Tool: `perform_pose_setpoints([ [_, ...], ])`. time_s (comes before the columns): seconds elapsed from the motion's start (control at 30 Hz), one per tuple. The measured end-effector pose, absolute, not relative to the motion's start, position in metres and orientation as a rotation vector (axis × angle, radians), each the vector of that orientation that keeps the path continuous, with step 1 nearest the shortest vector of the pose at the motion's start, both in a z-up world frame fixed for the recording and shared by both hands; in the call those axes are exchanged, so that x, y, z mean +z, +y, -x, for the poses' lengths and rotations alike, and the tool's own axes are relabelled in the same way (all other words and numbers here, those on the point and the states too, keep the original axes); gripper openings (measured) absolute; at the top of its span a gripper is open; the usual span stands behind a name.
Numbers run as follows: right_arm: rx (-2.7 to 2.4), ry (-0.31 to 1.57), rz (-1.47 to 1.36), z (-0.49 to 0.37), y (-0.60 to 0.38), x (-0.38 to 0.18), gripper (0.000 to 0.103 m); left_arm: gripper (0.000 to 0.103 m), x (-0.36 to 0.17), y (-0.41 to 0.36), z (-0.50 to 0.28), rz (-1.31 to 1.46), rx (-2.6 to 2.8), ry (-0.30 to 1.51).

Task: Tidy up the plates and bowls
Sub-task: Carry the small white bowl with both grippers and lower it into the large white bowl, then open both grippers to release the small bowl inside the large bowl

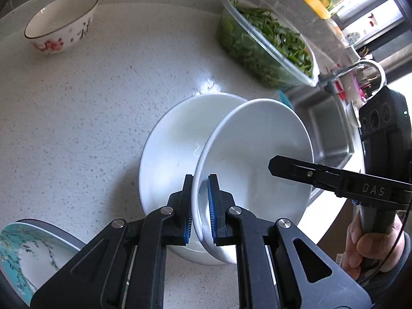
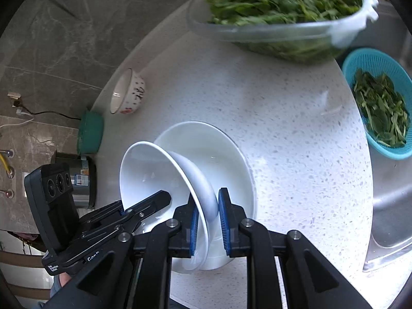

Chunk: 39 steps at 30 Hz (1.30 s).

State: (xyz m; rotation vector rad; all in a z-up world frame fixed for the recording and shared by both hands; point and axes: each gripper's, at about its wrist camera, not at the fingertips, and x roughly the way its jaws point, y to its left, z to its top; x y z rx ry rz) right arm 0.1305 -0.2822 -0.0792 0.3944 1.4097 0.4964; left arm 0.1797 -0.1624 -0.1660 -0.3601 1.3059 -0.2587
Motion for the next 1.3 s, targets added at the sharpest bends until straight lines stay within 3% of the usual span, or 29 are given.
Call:
perform_pose_setpoints([
  [0.37, 0.478, 1.424, -0.308, -0.132, -0.271, -0.089, 0.019, 0.009, -0.188, -0.157, -0.187, 0.333, -0.234, 1.331],
  [0.6, 0.456, 1.399, -0.179, -0.132, -0.257, -0.09, 0.019, 0.015, -0.186, -0.156, -0.189, 0.333, -0.226, 1.327],
  [0.67, 0.453, 1.397, -0.161, -0.132, -0.255, -0.09, 0.018, 0.021, -0.185, -0.155, -0.189, 0.35, -0.232, 1.321],
  [0.7, 0.451, 1.397, -0.147, -0.132, -0.254, -0.09, 0.018, 0.031, -0.184, -0.155, -0.19, 0.366, -0.237, 1.311],
  [0.73, 0.449, 1.398, -0.128, -0.131, -0.253, -0.09, 0.018, 0.048, -0.181, -0.154, -0.189, 0.378, -0.242, 1.291],
  [0.8, 0.447, 1.398, -0.112, -0.131, -0.25, -0.09, 0.015, 0.066, -0.175, -0.157, -0.19, 0.4, -0.271, 1.263],
  [1.17, 0.433, 1.4, -0.111, -0.129, -0.251, -0.089, 0.012, 0.075, -0.169, -0.15, -0.188, 0.502, -0.276, 1.239],
  [1.27, 0.429, 1.377, -0.137, -0.129, -0.256, -0.081, 0.017, 0.088, -0.162, -0.145, -0.184, 0.527, -0.271, 1.221],
  [1.3, 0.431, 1.366, -0.145, -0.13, -0.258, -0.076, 0.024, 0.089, -0.159, -0.144, -0.184, 0.534, -0.271, 1.211],
])
